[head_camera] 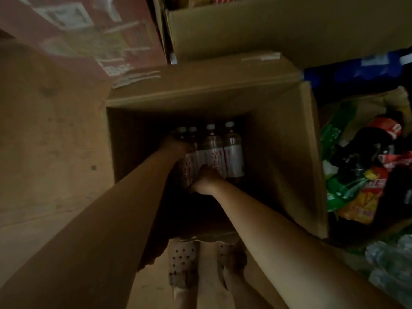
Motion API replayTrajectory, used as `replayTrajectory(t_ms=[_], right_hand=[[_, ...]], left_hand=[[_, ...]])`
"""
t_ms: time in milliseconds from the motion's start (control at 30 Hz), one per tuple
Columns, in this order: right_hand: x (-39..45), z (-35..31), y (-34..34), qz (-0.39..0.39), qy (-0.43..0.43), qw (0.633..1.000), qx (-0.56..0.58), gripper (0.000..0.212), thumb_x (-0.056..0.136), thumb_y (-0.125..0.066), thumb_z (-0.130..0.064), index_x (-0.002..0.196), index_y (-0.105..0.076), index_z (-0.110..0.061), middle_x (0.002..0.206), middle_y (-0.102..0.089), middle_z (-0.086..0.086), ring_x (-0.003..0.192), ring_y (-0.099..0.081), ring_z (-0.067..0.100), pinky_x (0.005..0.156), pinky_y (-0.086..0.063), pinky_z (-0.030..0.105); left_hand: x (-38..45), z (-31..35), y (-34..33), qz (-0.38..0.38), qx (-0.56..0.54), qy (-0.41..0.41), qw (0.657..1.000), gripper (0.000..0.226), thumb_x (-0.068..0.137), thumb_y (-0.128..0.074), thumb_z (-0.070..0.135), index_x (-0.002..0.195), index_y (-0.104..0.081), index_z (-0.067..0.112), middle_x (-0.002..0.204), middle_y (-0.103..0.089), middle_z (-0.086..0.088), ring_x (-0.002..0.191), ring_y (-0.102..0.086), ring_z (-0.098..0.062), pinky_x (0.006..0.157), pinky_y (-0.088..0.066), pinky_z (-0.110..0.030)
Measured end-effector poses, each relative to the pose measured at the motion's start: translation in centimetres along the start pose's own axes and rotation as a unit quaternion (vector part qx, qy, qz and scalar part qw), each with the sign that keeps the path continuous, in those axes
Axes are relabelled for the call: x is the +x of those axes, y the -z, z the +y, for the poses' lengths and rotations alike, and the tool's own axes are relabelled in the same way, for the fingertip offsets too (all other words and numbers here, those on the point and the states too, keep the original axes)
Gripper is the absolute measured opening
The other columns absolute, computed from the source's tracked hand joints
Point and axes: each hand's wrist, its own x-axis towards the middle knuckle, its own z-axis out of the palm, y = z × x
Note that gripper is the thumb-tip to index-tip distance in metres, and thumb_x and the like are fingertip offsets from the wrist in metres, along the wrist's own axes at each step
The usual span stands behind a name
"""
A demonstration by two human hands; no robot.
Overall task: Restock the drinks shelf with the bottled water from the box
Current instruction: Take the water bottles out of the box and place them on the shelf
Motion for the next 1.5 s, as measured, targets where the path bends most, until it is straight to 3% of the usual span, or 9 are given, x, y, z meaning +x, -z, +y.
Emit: replayTrajectory(t_ms=[200, 333, 400, 600, 800, 1000, 1200, 1367, 1500], right_hand=[[4.2, 0.9, -1.0, 0.003, -0.046, 0.998, 0.038, 0.079, 0.090, -0.064, -0.030, 0.149, -0.018, -0.004, 0.150, -0.034, 0.016, 0.136, -0.038, 0.032, 0.107, -0.036, 0.035], [5.5, 1.4, -1.3, -0.018, -0.059, 0.997, 0.051, 0.081, 0.094, -0.058, -0.025, 0.152, -0.005, -0.003, 0.155, -0.025, 0.017, 0.140, -0.030, 0.031, 0.113, -0.028, 0.035], [5.5, 1.4, -1.4, -0.021, -0.053, 0.997, 0.048, 0.070, 0.097, -0.052, -0.022, 0.151, -0.012, -0.003, 0.153, -0.028, 0.018, 0.139, -0.032, 0.032, 0.113, -0.029, 0.036], [3.0, 1.7, -1.7, -0.010, -0.010, 0.993, 0.114, 0.062, 0.097, -0.052, -0.024, 0.149, -0.023, -0.008, 0.152, -0.031, 0.014, 0.139, -0.032, 0.029, 0.114, -0.028, 0.034], [-3.8, 0.8, -1.4, -0.011, 0.019, 0.970, 0.241, 0.079, 0.078, -0.078, -0.019, 0.144, -0.035, -0.019, 0.143, -0.047, 0.003, 0.132, -0.043, 0.023, 0.102, -0.039, 0.029], [-11.8, -0.1, -0.2, 0.028, 0.009, 0.944, 0.328, 0.060, 0.079, -0.076, -0.012, 0.130, -0.043, -0.017, 0.132, -0.056, 0.005, 0.116, -0.055, 0.022, 0.090, -0.051, 0.034], [-20.7, -1.3, 2.3, 0.081, 0.034, 0.927, 0.365, 0.054, 0.072, -0.082, -0.023, 0.112, -0.045, -0.020, 0.117, -0.062, 0.000, 0.101, -0.061, 0.018, 0.083, -0.055, 0.038], [-28.8, -4.2, 8.3, 0.108, 0.104, 0.921, 0.360, 0.053, 0.073, -0.081, -0.018, 0.114, -0.048, -0.021, 0.106, -0.060, -0.007, 0.086, -0.058, 0.009, 0.067, -0.049, 0.024], [-35.8, -7.2, 12.9, 0.155, 0.160, 0.917, 0.330, 0.046, 0.072, -0.082, -0.016, 0.108, -0.053, -0.017, 0.097, -0.063, -0.007, 0.078, -0.059, 0.004, 0.070, -0.054, 0.023]], left_hand=[[3.5, -1.3, -1.9, -0.034, 0.030, 0.047, 0.998, 0.051, 0.095, -0.055, 0.020, 0.142, -0.037, 0.009, 0.138, -0.042, -0.001, 0.127, -0.042, -0.017, 0.092, -0.037, -0.023], [4.9, -3.2, -2.2, -0.039, 0.068, 0.070, 0.994, 0.044, 0.096, -0.052, 0.008, 0.139, -0.042, 0.006, 0.142, -0.045, -0.017, 0.128, -0.045, -0.032, 0.097, -0.041, -0.034], [4.9, -3.8, -2.4, -0.027, 0.076, 0.070, 0.994, 0.042, 0.098, -0.049, 0.010, 0.138, -0.042, 0.005, 0.139, -0.047, -0.018, 0.125, -0.047, -0.032, 0.086, -0.040, -0.033], [3.1, -2.8, -2.6, -0.009, 0.144, -0.017, 0.989, 0.044, 0.094, -0.054, 0.028, 0.137, -0.047, 0.016, 0.140, -0.048, -0.012, 0.124, -0.050, -0.029, 0.095, -0.042, -0.033], [-2.9, 0.6, -0.8, -0.034, 0.128, -0.025, 0.991, 0.038, 0.083, -0.070, 0.023, 0.117, -0.059, 0.011, 0.120, -0.063, -0.013, 0.106, -0.062, -0.029, 0.093, -0.051, -0.039], [-11.5, 5.3, 0.7, -0.060, 0.097, -0.049, 0.992, 0.034, 0.074, -0.077, 0.010, 0.098, -0.054, 0.013, 0.105, -0.065, -0.011, 0.097, -0.064, -0.027, 0.082, -0.052, -0.037], [-16.2, 8.1, 2.5, -0.088, 0.120, -0.105, 0.983, 0.081, 0.025, -0.088, 0.044, 0.096, -0.067, 0.012, 0.090, -0.073, -0.009, 0.082, -0.071, -0.026, 0.080, -0.057, -0.052], [-27.2, 16.4, 4.2, -0.069, 0.078, -0.186, 0.977, 0.029, 0.062, -0.085, 0.018, 0.084, -0.066, 0.023, 0.084, -0.072, -0.003, 0.080, -0.070, -0.019, 0.080, -0.057, -0.041], [-33.6, 22.5, 5.5, -0.049, 0.065, -0.271, 0.959, 0.044, 0.061, -0.087, 0.028, 0.093, -0.058, 0.019, 0.081, -0.067, 0.004, 0.076, -0.065, -0.011, 0.075, -0.056, -0.037]])
